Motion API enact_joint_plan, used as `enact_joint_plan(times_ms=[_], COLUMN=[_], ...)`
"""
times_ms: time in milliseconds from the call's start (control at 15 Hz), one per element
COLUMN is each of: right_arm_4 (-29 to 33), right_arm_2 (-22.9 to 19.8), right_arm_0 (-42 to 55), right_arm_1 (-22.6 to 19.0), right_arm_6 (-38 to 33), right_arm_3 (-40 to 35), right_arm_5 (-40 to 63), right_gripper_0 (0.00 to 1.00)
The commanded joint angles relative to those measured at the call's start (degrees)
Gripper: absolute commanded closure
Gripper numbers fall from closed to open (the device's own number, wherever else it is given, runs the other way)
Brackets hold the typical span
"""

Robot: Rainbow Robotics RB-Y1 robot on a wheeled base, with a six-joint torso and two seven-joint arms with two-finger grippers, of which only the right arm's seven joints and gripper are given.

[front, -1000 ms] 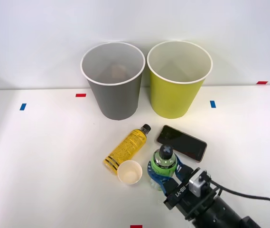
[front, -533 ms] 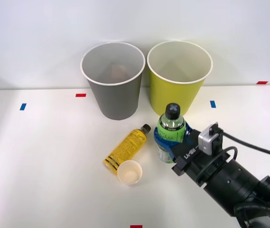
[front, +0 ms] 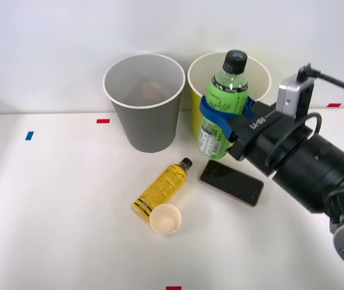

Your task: Put cans in the gray bin, plastic bottles in the light green bin

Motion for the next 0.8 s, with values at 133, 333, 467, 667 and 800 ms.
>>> enact_joint_plan(times_ms=[133,333,467,667,800], right_arm_4=[-3.3,-2.3,-1.6,-0.1,1.0], right_arm_2=[-6.0,-6.9,-7.9,-9.0,-9.1], right_arm_0=[-8.1,-15.9,-20.0,-25.4,-28.2], right_arm_1=[3.8,7.0,7.7,7.7,7.7], right_arm_6=[-0.9,-0.1,0.3,1.2,1.8], right_arm_3=[3.3,12.0,16.9,23.8,27.9], right_arm_5=[7.0,6.9,7.0,6.9,6.9], right_gripper_0=[1.00,1.00,1.00,1.00,1.00])
